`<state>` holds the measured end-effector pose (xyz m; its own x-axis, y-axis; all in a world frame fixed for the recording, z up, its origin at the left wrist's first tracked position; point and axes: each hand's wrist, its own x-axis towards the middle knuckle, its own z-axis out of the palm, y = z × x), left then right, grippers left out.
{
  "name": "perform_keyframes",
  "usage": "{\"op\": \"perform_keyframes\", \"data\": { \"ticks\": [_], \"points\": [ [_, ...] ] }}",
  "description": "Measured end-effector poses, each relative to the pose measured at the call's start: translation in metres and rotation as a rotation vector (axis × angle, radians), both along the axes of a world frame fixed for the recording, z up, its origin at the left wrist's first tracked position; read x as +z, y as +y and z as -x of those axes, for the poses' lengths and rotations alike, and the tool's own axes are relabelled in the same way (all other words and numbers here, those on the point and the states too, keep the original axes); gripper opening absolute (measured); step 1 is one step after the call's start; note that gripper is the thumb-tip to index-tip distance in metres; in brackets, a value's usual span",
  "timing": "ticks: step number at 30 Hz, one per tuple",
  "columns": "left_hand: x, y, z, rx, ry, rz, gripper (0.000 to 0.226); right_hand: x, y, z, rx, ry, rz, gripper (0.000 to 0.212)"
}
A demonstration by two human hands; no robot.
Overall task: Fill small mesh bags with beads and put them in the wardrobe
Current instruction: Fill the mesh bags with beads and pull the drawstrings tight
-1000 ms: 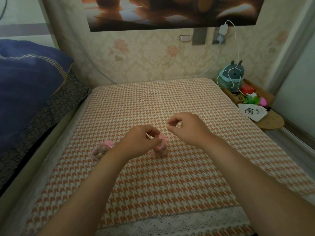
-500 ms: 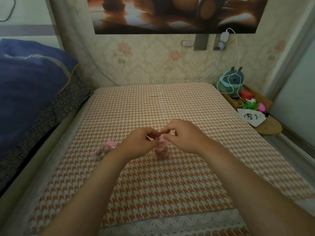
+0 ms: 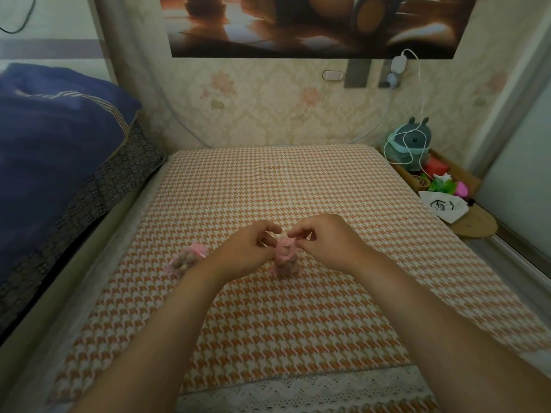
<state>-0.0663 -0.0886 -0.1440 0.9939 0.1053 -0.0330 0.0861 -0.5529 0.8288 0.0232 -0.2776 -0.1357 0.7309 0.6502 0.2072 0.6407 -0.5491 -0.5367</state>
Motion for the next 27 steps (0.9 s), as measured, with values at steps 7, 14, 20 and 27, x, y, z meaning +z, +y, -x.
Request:
{"op": "perform_keyframes", "data": {
  "ticks": [7, 14, 20, 27],
  "points": [
    [-0.001, 0.000, -0.002, 0.055, -0.153, -0.235, 0.019, -0.003, -0.003, 0.000, 0.066, 0.122, -0.038, 0.024],
    [0.002, 0.004, -0.001, 0.050, -0.140, -0.265, 0.013, -0.001, 0.008, 0.006, 0.154, -0.065, 0.190, 0.013],
    [0.004, 0.008, 0.001, 0.024, -0.132, -0.270, 0.012, 0.004, 0.009, 0.011, 0.149, -0.072, 0.180, 0.023],
    [0.000, 0.010, 0.001, 0.022, -0.059, -0.151, 0.041, -0.002, 0.012, 0.010, 0.155, 0.084, 0.134, 0.026]
  ]
}}
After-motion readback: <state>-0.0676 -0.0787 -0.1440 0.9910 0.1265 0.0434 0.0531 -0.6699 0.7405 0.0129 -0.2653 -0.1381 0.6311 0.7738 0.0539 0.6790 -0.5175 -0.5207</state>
